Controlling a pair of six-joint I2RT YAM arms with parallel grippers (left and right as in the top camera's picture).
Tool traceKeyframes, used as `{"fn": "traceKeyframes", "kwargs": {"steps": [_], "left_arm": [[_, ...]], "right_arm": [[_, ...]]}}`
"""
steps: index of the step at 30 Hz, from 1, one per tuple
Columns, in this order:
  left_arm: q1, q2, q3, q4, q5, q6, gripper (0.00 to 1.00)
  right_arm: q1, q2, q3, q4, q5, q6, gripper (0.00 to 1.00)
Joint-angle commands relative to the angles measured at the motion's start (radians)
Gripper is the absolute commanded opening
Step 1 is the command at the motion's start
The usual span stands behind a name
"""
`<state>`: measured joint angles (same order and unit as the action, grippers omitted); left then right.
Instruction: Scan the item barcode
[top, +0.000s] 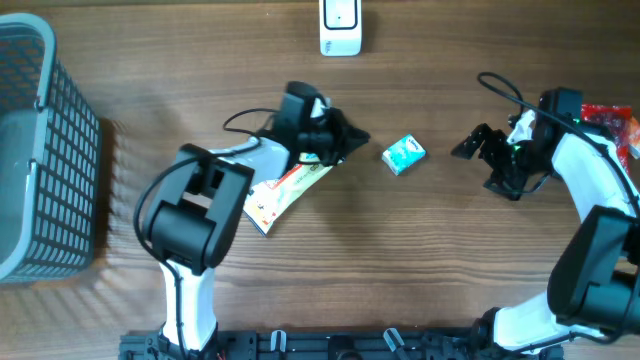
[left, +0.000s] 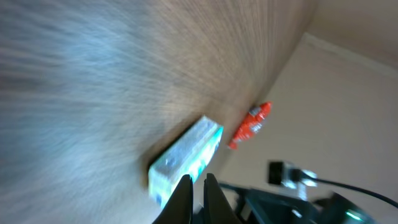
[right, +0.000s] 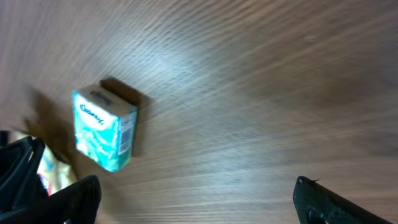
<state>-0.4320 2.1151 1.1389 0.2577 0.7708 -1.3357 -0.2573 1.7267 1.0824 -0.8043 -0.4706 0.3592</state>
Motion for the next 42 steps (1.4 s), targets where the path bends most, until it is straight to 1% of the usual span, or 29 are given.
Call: {"fn": "traceKeyframes", "kwargs": {"steps": [1,2,4,6,7,8,9,11,12,13,14,16,18,19,21,22,25,28,30,32,34,36,41,42], "left_arm": [[0.047,0.011,-0.008,-0.012,0.196,-0.056,0.04],[0.059,0.011,-0.008,-0.021,0.198,-0.055,0.04],[0.060,0.011,-0.007,-0.034,0.197,-0.037,0.04],[0.047,0.011,-0.007,-0.034,0.187,0.040,0.06],[0.035,0.011,-0.007,-0.037,0.180,0.082,0.10],[0.019,0.011,-0.008,-0.046,0.167,0.103,0.17],[0.002,0.011,-0.008,-0.056,0.149,0.106,0.21],[-0.046,0.011,-0.008,-0.083,0.072,0.105,0.22],[-0.070,0.011,-0.007,-0.094,0.024,0.105,0.25],[-0.102,0.011,-0.007,-0.101,-0.031,0.105,0.30],[-0.133,0.011,-0.007,-0.103,-0.086,0.106,0.42],[-0.181,0.011,-0.007,-0.102,-0.191,0.106,0.73],[-0.225,0.011,-0.007,-0.101,-0.296,0.119,0.88],[-0.241,0.011,-0.007,-0.098,-0.340,0.138,0.93],[-0.260,0.011,-0.007,-0.097,-0.406,0.154,0.99],[-0.264,0.011,-0.007,-0.097,-0.432,0.154,1.00],[-0.262,0.011,-0.007,-0.093,-0.520,0.154,0.99],[-0.262,0.011,-0.007,-0.093,-0.599,0.154,0.87],[-0.261,0.011,-0.007,-0.094,-0.612,0.154,0.77],[-0.256,0.011,-0.007,-0.094,-0.613,0.154,0.70],[-0.249,0.011,-0.007,-0.094,-0.612,0.154,0.68],[-0.249,0.013,-0.007,-0.091,-0.612,0.154,0.65],[-0.266,0.054,-0.007,-0.036,-0.604,0.153,0.59],[-0.268,0.076,-0.007,-0.026,-0.596,0.153,0.54]], "right_arm": [[-0.002,0.052,-0.068,0.064,-0.161,-0.018,1.00],[-0.002,0.070,-0.103,0.126,-0.198,-0.016,1.00],[-0.002,0.084,-0.130,0.187,-0.233,-0.016,1.00],[0.002,0.094,-0.142,0.252,-0.279,-0.019,1.00],[0.008,0.096,-0.141,0.287,-0.300,-0.014,1.00],[0.013,0.096,-0.141,0.319,-0.317,-0.008,1.00],[0.020,0.096,-0.141,0.350,-0.317,0.016,1.00],[0.038,0.096,-0.141,0.397,-0.316,0.047,1.00],[0.048,0.096,-0.141,0.408,-0.315,0.053,1.00],[0.057,0.096,-0.141,0.411,-0.311,0.061,1.00],[0.064,0.096,-0.141,0.410,-0.299,0.062,1.00],[0.078,0.096,-0.141,0.402,-0.265,0.062,1.00],[0.092,0.096,-0.141,0.381,-0.224,0.062,1.00],[0.098,0.096,-0.141,0.368,-0.208,0.061,1.00],[0.107,0.097,-0.141,0.350,-0.186,0.059,1.00],[0.110,0.097,-0.141,0.346,-0.175,0.059,1.00],[0.117,0.097,-0.141,0.348,-0.157,0.060,1.00],[0.113,0.097,-0.141,0.357,-0.158,0.064,1.00],[0.097,0.097,-0.140,0.370,-0.167,0.099,1.00],[0.053,0.097,-0.131,0.387,-0.253,0.104,1.00],[0.005,0.097,-0.120,0.386,-0.310,0.103,1.00],[-0.036,0.097,-0.119,0.381,-0.315,0.100,1.00],[-0.043,0.097,-0.121,0.362,-0.307,0.081,1.00],[-0.043,0.097,-0.121,0.357,-0.307,0.077,1.00]]}}
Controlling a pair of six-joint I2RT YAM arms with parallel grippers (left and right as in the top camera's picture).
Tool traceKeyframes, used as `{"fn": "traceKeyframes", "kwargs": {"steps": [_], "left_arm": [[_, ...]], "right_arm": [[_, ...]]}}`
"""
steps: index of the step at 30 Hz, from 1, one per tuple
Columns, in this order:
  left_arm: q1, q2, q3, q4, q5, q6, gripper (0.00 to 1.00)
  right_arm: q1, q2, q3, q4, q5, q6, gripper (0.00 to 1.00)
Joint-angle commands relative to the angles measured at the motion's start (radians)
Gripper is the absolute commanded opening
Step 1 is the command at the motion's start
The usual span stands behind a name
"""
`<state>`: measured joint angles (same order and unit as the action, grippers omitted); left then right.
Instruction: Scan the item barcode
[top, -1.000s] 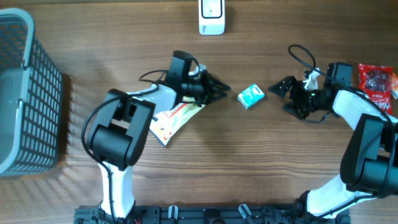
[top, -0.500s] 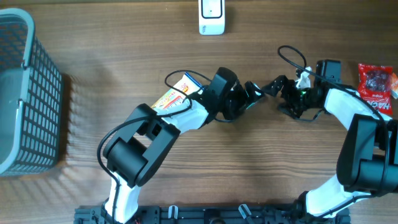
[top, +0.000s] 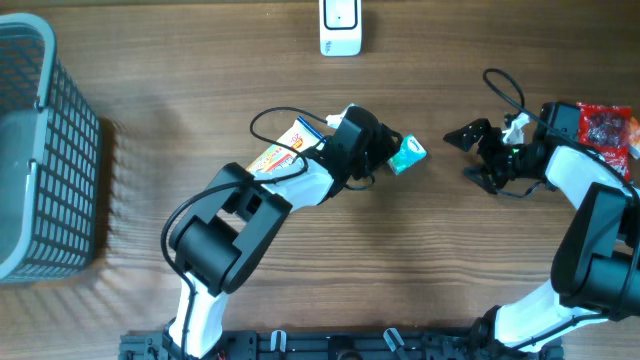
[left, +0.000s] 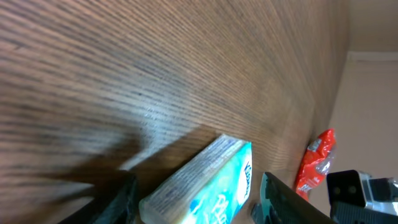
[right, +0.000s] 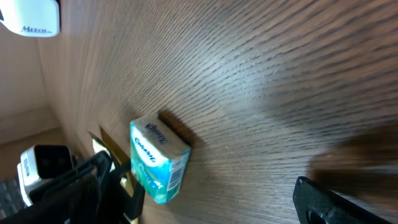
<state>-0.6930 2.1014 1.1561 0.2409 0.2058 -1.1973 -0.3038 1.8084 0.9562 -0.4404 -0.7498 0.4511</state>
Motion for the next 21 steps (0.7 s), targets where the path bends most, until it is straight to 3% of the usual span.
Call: {"fn": "traceKeyframes", "kwargs": {"steps": [1,3,5,14,15,16,17,19,21], "left_arm": [[-0.007,0.101,-0.024,-0.010,-0.027,0.015,0.45],[-0.004,0.111,-0.024,-0.013,-0.014,0.015,0.18],[-0.001,0.111,-0.024,-0.012,0.003,0.014,0.04],[0.067,0.111,-0.024,0.001,0.245,-0.048,0.04],[0.083,0.111,-0.024,0.008,0.290,-0.045,0.11],[0.098,0.111,-0.024,0.011,0.320,-0.037,0.46],[0.111,0.111,-0.024,0.015,0.343,-0.011,0.61],[0.131,0.111,-0.024,0.023,0.387,0.055,0.77],[0.135,0.111,-0.024,0.026,0.404,0.095,0.81]], "right_arm": [[0.003,0.015,0.006,-0.011,-0.023,-0.023,1.00],[0.003,0.015,0.006,-0.029,0.011,-0.030,1.00],[0.003,0.015,0.006,-0.048,0.056,-0.032,1.00],[0.003,0.015,0.006,-0.076,0.085,-0.034,1.00],[0.003,0.015,0.006,-0.077,0.085,-0.038,1.00],[0.003,0.015,0.006,-0.077,0.085,-0.047,1.00],[0.003,0.015,0.006,-0.077,0.085,-0.053,1.00],[0.003,0.015,0.006,-0.077,0.085,-0.056,1.00],[0.003,0.015,0.005,-0.076,0.085,-0.056,1.00]]}}
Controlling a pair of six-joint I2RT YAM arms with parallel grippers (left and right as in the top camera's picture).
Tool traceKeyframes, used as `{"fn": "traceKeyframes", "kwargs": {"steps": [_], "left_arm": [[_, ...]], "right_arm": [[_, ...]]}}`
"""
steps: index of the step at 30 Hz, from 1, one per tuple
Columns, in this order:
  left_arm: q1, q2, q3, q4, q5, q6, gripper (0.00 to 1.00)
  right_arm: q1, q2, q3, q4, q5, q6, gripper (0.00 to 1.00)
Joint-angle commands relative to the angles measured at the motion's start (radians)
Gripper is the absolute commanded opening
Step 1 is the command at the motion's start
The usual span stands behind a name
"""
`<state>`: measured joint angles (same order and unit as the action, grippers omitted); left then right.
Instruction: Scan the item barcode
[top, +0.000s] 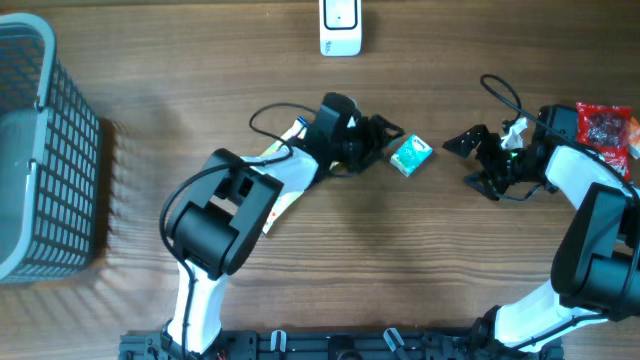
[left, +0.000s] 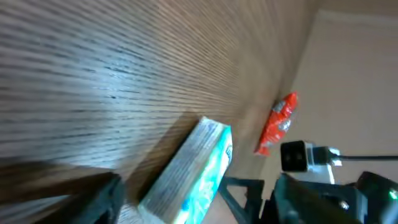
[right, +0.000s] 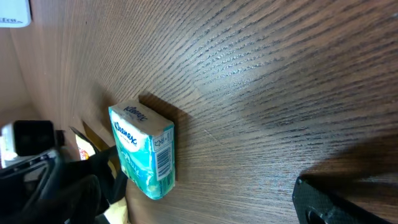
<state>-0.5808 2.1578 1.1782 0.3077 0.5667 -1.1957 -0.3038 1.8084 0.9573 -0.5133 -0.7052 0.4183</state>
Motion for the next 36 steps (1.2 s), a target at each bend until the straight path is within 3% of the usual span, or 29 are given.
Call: {"fn": "traceKeyframes", "kwargs": {"steps": [1,4,7,16,21,26,31,36], "left_arm": [[0.019,0.055,-0.047,-0.042,0.043,0.094,0.81],[-0.008,0.055,-0.047,-0.034,0.019,0.093,0.79],[-0.048,0.055,-0.047,-0.034,-0.035,0.093,0.71],[-0.093,0.055,-0.047,-0.043,-0.106,0.090,0.63],[-0.096,0.055,-0.047,-0.042,-0.135,0.090,0.43],[-0.096,0.055,-0.047,-0.042,-0.144,0.090,0.04],[-0.096,0.055,-0.047,-0.042,-0.137,0.085,0.04],[-0.043,0.055,-0.047,-0.042,0.069,-0.127,0.04]], "right_arm": [[0.003,0.015,0.005,-0.003,0.040,-0.023,1.00],[0.003,0.015,0.004,-0.004,0.040,-0.023,1.00],[0.003,0.015,0.003,-0.006,0.041,-0.026,1.00],[0.003,0.015,0.003,-0.013,0.044,-0.027,1.00],[0.003,0.015,0.003,-0.014,0.055,-0.026,1.00],[0.003,0.015,0.003,-0.016,0.055,-0.026,1.00],[0.003,0.015,0.003,-0.024,0.064,-0.028,1.00],[0.003,0.015,0.000,-0.043,0.077,-0.034,1.00]]}}
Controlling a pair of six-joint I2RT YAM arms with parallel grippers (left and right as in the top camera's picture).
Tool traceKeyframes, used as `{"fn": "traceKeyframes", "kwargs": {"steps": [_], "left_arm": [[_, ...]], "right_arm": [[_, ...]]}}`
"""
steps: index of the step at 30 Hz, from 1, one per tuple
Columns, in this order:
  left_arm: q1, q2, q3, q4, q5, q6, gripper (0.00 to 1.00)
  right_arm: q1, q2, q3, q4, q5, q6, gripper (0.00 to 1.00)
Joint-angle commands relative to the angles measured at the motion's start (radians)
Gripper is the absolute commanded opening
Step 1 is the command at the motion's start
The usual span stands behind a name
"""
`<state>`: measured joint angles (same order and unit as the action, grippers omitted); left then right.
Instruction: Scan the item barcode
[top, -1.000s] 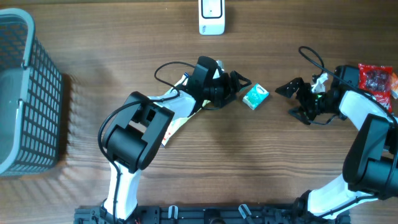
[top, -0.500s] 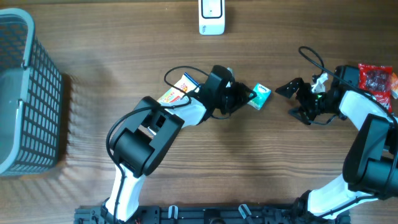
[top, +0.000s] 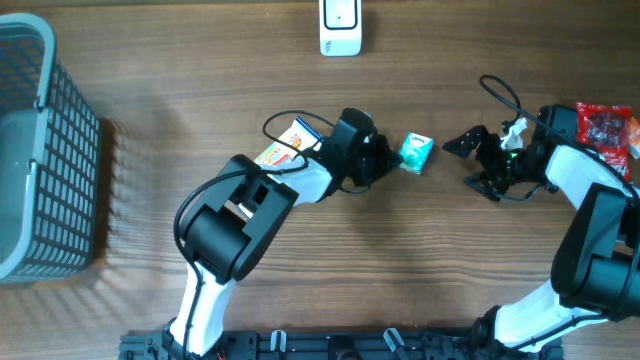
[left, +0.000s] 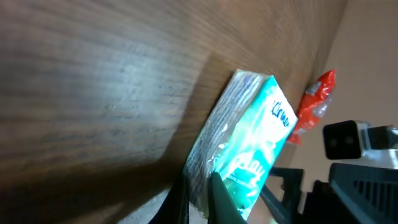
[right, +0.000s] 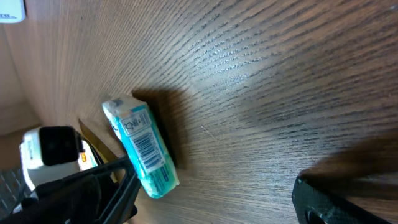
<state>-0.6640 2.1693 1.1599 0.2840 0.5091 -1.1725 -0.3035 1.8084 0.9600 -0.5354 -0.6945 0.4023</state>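
A teal tissue pack (top: 416, 152) stands tipped on its edge in the middle of the table. My left gripper (top: 390, 160) reaches it from the left and is shut on its near edge. In the left wrist view the fingertips (left: 217, 193) pinch the wrapper of the pack (left: 249, 140). The right wrist view shows the pack (right: 140, 149) with its barcode face turned up. My right gripper (top: 465, 160) stands open to the right of the pack, apart from it. The white scanner (top: 340, 28) sits at the far edge.
A grey mesh basket (top: 40, 150) fills the left end of the table. An orange and white snack packet (top: 283, 145) lies under my left arm. A red snack bag (top: 605, 125) lies at the right edge, behind my right arm.
My left gripper was open just left of the flat-lying pack. Now it is shut on the pack's edge, and the pack is tipped with the barcode face up. The right arm has not moved.
My left gripper was shut over the snack packet, left of the pack, with the right gripper open to the right. Then the left gripper stood open at the pack, and a little later beside it. Now it pinches the tipped pack.
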Motion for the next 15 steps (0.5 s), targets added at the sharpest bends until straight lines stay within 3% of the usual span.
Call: {"fn": "traceKeyframes", "kwargs": {"steps": [1,4,9,15], "left_arm": [[0.061,0.043,-0.028,-0.018,0.184,-0.206,0.04],[0.153,0.043,-0.028,0.016,0.405,-0.299,0.04],[0.252,0.043,-0.028,0.015,0.680,-0.315,0.04],[0.290,0.043,-0.028,0.013,0.830,-0.434,0.04]], "right_arm": [[0.003,0.015,-0.003,-0.032,0.064,-0.021,1.00],[0.003,0.016,-0.003,-0.035,-0.051,-0.114,1.00],[0.003,0.016,-0.003,-0.042,-0.066,-0.111,1.00],[0.003,0.017,-0.005,-0.076,-0.079,-0.137,1.00]]}}
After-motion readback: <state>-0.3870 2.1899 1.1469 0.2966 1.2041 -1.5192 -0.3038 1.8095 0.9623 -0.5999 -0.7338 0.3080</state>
